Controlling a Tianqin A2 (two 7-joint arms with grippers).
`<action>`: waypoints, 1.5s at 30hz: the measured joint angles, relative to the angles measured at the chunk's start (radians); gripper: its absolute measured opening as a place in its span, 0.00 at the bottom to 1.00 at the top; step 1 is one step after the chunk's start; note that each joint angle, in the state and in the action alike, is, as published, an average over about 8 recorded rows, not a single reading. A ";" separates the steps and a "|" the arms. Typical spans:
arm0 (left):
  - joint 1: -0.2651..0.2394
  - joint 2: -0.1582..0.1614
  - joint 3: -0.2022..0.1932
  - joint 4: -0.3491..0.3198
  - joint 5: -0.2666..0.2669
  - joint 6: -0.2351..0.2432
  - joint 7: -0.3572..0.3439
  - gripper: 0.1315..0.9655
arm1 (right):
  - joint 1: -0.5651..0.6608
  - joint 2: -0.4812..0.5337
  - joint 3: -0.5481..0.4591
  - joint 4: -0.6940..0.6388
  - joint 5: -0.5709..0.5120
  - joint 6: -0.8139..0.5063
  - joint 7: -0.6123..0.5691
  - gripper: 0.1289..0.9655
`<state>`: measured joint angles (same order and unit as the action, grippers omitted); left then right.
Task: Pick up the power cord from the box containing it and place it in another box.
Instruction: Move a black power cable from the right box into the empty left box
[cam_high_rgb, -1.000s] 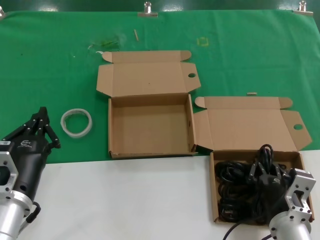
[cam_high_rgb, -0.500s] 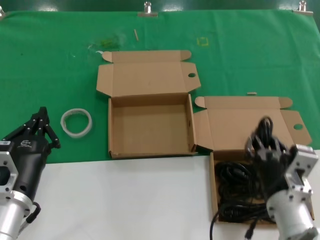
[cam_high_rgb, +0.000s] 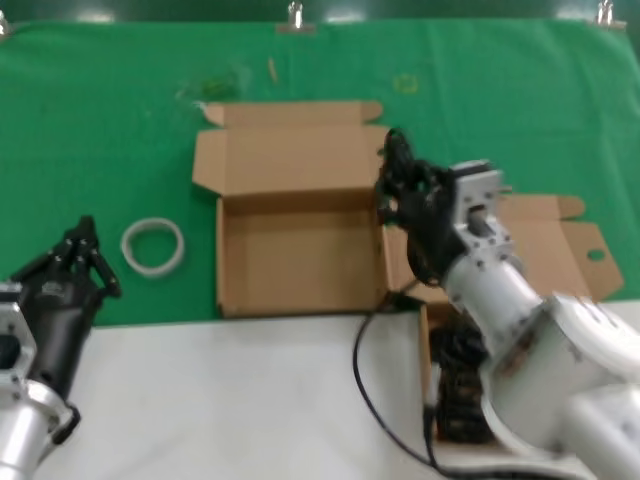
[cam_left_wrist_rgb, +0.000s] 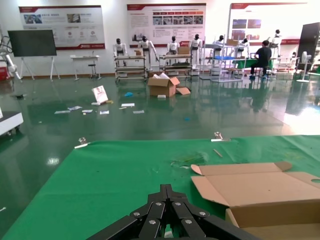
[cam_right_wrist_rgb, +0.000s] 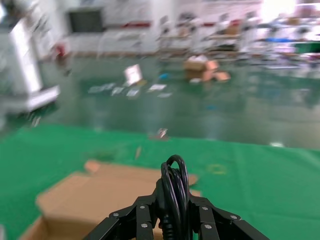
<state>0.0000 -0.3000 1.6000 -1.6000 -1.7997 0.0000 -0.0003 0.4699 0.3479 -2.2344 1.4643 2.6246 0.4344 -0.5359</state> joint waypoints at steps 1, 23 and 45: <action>0.000 0.000 0.000 0.000 0.000 0.000 0.000 0.01 | 0.043 0.002 -0.040 -0.046 0.027 -0.014 -0.018 0.12; 0.000 0.000 0.000 0.000 0.000 0.000 0.000 0.01 | 0.514 -0.264 -0.495 -0.979 -0.138 -0.505 0.234 0.12; 0.000 0.000 0.000 0.000 0.000 0.000 0.000 0.01 | 0.463 -0.102 -0.502 -0.619 -0.648 -0.471 0.737 0.36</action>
<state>0.0000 -0.3000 1.6000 -1.6000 -1.7997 0.0000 -0.0003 0.9334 0.2455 -2.7364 0.8451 1.9769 -0.0365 0.2006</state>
